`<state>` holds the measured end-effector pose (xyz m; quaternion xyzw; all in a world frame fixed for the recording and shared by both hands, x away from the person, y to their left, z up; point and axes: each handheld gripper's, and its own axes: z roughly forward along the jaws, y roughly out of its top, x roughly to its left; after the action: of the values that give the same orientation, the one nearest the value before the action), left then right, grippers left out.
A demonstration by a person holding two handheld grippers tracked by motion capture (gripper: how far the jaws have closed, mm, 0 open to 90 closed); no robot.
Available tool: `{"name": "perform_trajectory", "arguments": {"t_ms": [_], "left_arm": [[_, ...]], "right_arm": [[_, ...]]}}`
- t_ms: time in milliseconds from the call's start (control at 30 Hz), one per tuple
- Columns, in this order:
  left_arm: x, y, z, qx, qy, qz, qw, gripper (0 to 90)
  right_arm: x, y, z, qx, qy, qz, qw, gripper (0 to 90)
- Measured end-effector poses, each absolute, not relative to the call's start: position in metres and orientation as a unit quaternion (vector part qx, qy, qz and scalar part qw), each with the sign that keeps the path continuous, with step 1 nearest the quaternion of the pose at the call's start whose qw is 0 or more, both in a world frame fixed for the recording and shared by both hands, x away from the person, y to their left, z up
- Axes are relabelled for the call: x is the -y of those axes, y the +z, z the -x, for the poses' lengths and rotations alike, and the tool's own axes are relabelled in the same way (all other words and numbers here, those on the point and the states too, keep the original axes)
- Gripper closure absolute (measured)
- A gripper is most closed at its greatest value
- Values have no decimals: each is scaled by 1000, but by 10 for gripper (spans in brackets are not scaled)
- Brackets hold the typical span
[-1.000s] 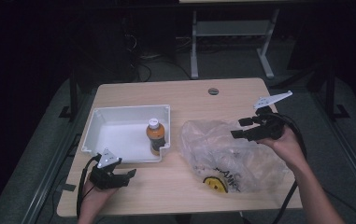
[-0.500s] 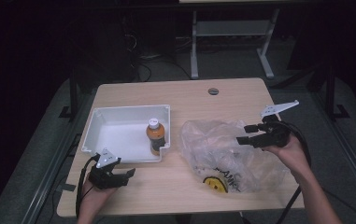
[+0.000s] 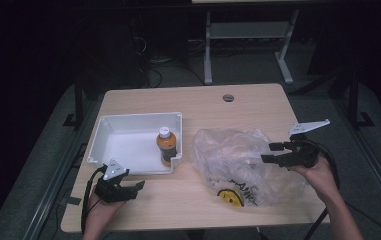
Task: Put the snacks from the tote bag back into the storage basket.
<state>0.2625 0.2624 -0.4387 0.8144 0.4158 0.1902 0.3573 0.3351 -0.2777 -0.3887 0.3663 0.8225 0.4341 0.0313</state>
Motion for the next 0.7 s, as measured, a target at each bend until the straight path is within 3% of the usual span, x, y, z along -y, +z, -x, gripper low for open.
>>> {"name": "perform_trajectory", "arguments": {"t_ms": [700], "left_arm": [[-259, -439, -262, -411, 193, -817, 357, 278]], "right_arm": [[295, -414, -311, -808, 449, -381, 27, 309]]}}
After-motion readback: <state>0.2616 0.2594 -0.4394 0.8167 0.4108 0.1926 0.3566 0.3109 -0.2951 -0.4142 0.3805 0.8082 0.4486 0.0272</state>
